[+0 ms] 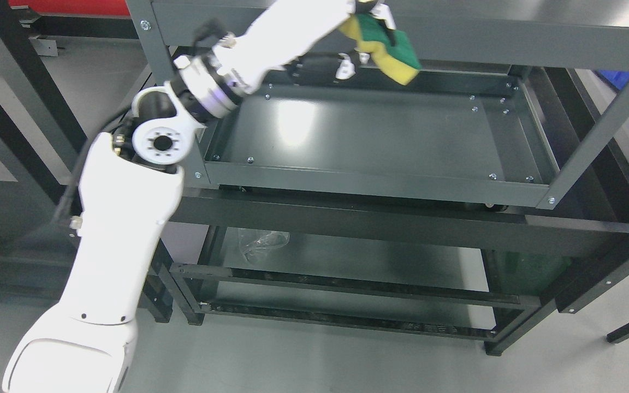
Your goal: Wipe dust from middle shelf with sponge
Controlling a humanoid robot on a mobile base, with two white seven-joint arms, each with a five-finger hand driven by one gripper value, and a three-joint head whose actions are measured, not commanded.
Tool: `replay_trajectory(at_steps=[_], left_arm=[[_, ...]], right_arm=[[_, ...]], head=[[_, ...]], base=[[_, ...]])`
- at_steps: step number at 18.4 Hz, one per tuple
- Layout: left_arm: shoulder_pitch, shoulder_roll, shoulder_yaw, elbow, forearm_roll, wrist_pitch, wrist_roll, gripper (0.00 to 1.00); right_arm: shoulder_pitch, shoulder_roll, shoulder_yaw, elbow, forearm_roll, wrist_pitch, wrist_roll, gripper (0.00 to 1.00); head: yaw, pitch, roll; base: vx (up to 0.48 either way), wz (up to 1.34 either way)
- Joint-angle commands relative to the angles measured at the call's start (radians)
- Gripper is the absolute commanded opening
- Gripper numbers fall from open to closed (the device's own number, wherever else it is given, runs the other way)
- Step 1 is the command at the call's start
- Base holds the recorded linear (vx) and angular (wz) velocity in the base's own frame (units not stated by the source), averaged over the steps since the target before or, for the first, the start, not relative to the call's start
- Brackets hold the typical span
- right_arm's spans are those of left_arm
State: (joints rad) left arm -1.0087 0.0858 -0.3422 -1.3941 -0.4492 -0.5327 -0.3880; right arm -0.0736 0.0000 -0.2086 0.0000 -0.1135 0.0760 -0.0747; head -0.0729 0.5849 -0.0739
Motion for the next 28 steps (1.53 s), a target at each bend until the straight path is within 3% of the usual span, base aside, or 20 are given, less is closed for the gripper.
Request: replay_trajectory(at_steps=[1,5,9,11,13,16,19,24,28], left_arm=[[-0.034,-0.068,-0.463,0.047,-0.016,0.1,0.115,0.0],[-0.041,-0.068,-0.554,0.046,-0.014,0.195,0.234,0.0],[-0.041,-0.068,-0.56,0.04,-0.003,0.192,0.236,0.0],[-0.025,-0.068,-0.622,0.044,0.07,0.192,0.235,0.01],[0.037,-0.068,-0.688,0.047,0.157,0.203,0.236,0.01],[0.203,-0.068,-0.675,0.055,0.216,0.203,0.295,0.03],[0.41,-0.068,-0.493,0.043,0.218,0.201,0.466,0.04],[0.683,-0.068,-0.047,-0.016,0.28,0.104,0.472,0.04],[0.812,-0.068,0.156,-0.085,0.412,0.02,0.471,0.04]], right_arm=[[0.0,-0.017,0.0,-0.017,0.0,0.001,0.001,1.0],[0.0,-0.017,0.002,-0.017,0.0,0.001,0.001,1.0],[0.0,-0.017,0.0,-0.017,0.0,0.001,0.001,1.0],[0.0,-0.017,0.0,-0.017,0.0,0.001,0.001,1.0],[0.0,-0.017,0.0,-0.017,0.0,0.001,0.001,1.0],[0.0,-0.017,0.0,-0.017,0.0,0.001,0.001,1.0],[0.0,-0.017,0.0,-0.017,0.0,0.001,0.001,1.0],[0.0,-0.017,0.0,-0.017,0.0,0.001,0.001,1.0],[0.0,-0.017,0.0,-0.017,0.0,0.001,0.001,1.0]], head=[[0.0,0.0,0.0],[0.0,0.0,0.0],[0.0,0.0,0.0],[0.0,0.0,0.0],[0.0,0.0,0.0],[0.0,0.0,0.0],[0.0,0.0,0.0],[0.0,0.0,0.0],[0.0,0.0,0.0]], base=[[0.0,0.0],[0.0,0.0],[0.0,0.0],[0.0,0.0],[0.0,0.0],[0.0,0.0],[0.0,0.0],[0.0,0.0],[0.0,0.0]])
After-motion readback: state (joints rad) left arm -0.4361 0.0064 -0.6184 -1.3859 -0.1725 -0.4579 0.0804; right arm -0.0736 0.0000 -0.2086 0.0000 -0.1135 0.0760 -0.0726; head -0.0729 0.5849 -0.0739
